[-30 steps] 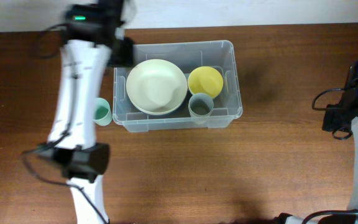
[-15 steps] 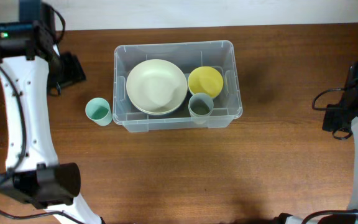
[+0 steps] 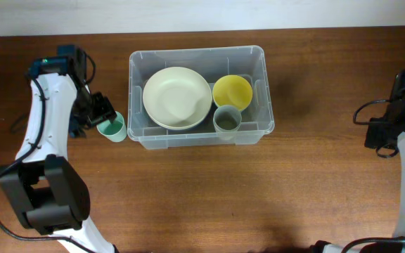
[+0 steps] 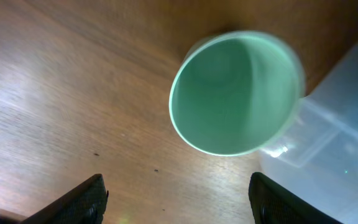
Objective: Pack container
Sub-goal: 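Grasp the mint green cup at left with the left gripper and lift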
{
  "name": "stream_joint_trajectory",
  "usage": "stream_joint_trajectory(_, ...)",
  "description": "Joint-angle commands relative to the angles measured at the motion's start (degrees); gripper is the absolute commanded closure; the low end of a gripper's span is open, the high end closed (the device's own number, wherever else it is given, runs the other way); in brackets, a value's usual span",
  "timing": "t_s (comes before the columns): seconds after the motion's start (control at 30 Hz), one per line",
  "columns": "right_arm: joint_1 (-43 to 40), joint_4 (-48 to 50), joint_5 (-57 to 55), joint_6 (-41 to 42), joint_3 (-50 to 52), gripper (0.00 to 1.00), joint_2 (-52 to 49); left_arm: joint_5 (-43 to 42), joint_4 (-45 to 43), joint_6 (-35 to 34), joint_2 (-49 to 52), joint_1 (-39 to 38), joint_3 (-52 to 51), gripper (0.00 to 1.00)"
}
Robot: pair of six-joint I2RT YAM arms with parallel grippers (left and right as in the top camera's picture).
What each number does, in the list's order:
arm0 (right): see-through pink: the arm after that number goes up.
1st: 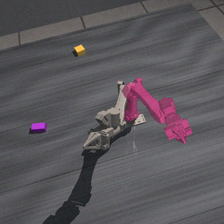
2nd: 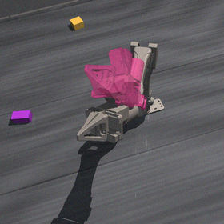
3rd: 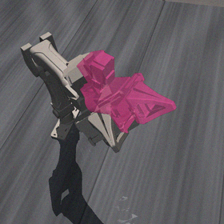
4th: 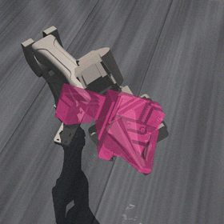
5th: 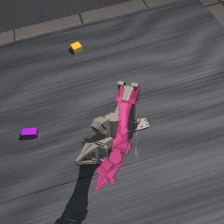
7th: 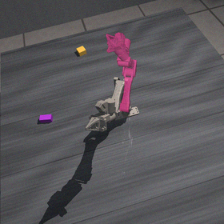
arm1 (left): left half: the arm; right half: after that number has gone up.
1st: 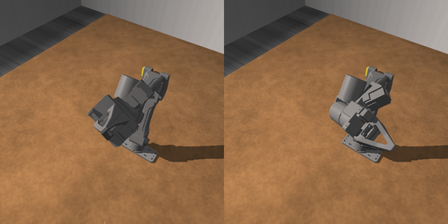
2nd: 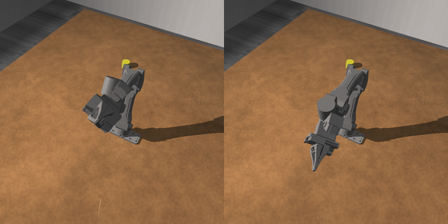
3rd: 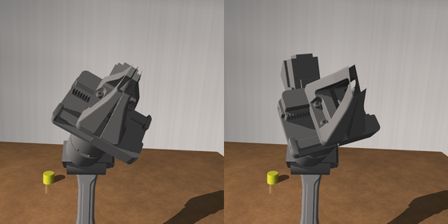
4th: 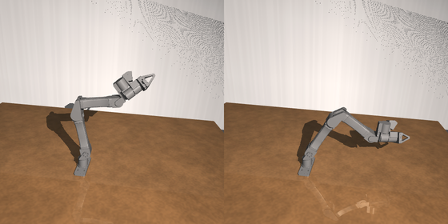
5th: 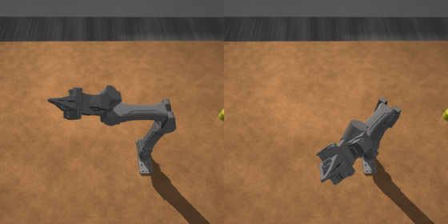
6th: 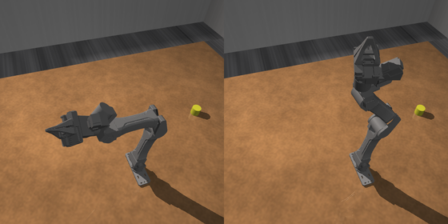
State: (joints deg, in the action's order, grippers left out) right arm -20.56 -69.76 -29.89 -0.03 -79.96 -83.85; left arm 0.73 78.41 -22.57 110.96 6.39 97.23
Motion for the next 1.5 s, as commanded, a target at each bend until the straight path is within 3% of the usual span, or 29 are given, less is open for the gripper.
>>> stream_joint_trajectory(0.0,-0.2,0.17,-0.09,0.26,0.31,0.01,-0.2,-1.01,-1.81,-1.25,0.04,0.15,-4.2,0.25)
stream_joint_trajectory(0.23,-0.2,0.2,-0.09,0.24,0.31,0.01,-0.2,-0.96,-10.67,-0.94,0.04,0.15,-10.84,0.25)
stream_joint_trajectory(0.47,-0.2,0.17,-0.09,0.24,0.31,0.01,-0.2,-0.98,-13.38,-0.96,0.07,0.17,-11.76,0.28)
stream_joint_trajectory(0.63,-0.2,0.2,-0.09,0.24,0.31,0.01,-0.2,-0.98,-14.25,-1.01,0.07,0.35,-11.76,0.57)
stream_joint_trajectory(0.97,-0.2,0.2,-0.09,0.26,0.31,0.01,-0.2,-0.98,-14.38,-1.2,0.09,2.27,-11.76,0.59)
stream_joint_trajectory(1.3,-0.2,0.2,-0.09,0.24,0.31,0.01,-0.2,-0.98,-14.6,-1.2,0.09,2.4,-11.8,0.99)
stream_joint_trajectory(1.47,-0.2,0.17,-0.09,0.26,0.31,0.01,-0.2,-0.02,-15.34,-1.18,0.07,2.99,-11.15,0.99)
